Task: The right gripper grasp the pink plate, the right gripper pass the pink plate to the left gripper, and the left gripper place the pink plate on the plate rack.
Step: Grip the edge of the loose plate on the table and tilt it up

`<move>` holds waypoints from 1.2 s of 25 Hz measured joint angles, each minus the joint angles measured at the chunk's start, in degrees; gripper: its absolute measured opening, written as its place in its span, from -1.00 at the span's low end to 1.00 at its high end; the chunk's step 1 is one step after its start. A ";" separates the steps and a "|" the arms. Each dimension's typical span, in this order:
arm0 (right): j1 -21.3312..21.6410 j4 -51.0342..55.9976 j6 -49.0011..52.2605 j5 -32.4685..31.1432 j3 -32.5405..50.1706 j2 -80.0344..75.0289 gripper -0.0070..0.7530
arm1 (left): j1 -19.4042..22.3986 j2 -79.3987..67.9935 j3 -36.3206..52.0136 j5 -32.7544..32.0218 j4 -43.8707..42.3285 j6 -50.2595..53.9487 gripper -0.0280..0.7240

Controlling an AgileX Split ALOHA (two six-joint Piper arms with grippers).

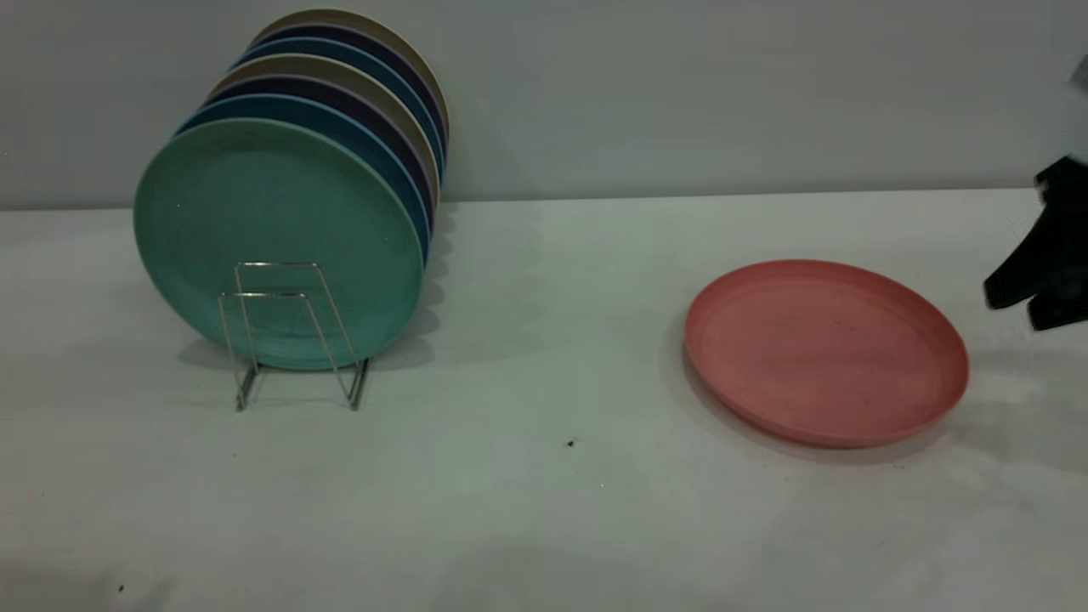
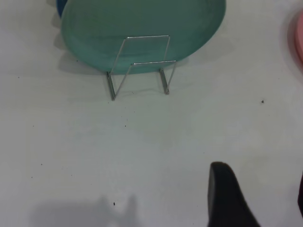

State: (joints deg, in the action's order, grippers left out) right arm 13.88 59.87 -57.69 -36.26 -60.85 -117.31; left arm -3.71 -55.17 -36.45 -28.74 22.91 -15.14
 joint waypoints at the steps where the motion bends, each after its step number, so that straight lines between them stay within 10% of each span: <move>1: 0.00 0.00 -0.14 -0.20 -1.41 -1.60 0.04 | 0.00 0.00 0.00 0.00 0.00 0.00 0.12; 23: 0.85 4.91 1.07 -1.21 -15.13 -20.15 0.03 | 0.00 0.00 0.00 -1.55 -0.05 -0.18 0.12; 30: 0.85 7.98 0.68 -2.74 -15.38 -21.36 -0.25 | 0.00 0.00 0.00 -1.74 -0.05 -0.18 0.12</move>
State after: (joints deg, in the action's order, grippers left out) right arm 14.74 67.85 -57.01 -39.00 -76.23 -138.67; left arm -3.71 -55.17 -36.45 -30.48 22.86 -15.32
